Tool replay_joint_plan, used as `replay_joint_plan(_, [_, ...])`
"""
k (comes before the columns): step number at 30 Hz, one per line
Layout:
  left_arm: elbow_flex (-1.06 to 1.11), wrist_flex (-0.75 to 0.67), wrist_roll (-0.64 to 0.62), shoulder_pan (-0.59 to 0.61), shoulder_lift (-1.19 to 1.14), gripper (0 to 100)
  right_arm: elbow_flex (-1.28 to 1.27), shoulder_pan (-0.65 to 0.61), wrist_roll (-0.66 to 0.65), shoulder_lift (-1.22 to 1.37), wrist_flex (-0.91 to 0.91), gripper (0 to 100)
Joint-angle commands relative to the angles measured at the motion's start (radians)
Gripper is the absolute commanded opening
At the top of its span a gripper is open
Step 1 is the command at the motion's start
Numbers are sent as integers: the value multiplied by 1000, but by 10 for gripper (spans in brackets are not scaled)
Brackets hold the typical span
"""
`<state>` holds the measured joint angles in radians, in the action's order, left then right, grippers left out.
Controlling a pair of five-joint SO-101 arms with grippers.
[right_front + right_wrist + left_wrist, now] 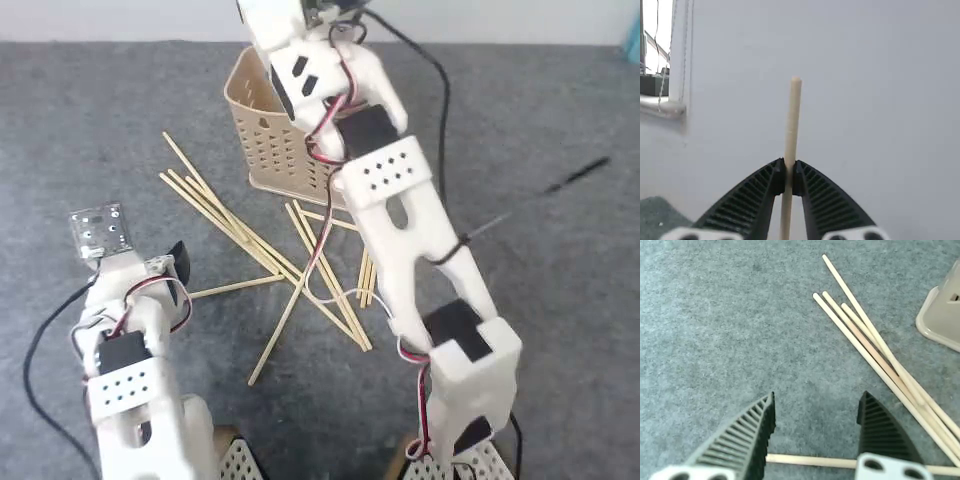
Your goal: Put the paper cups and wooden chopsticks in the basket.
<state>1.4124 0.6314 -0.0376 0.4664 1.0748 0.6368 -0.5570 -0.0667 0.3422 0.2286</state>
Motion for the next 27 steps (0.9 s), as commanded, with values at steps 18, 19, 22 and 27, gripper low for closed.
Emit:
replay_joint_plan(18, [-4, -28, 6, 3, 21, 256, 86, 64, 252, -180, 507, 107])
replay_joint_plan(19, [-4, -28, 6, 3, 21, 256, 86, 56, 252, -226, 568, 98])
replay_joint_plan(22, [-4, -28, 6, 3, 21, 256, 84, 51, 252, -366, 797, 85])
replay_joint_plan(27, [-4, -28, 6, 3, 21, 256, 81, 54, 253, -499, 1234, 84])
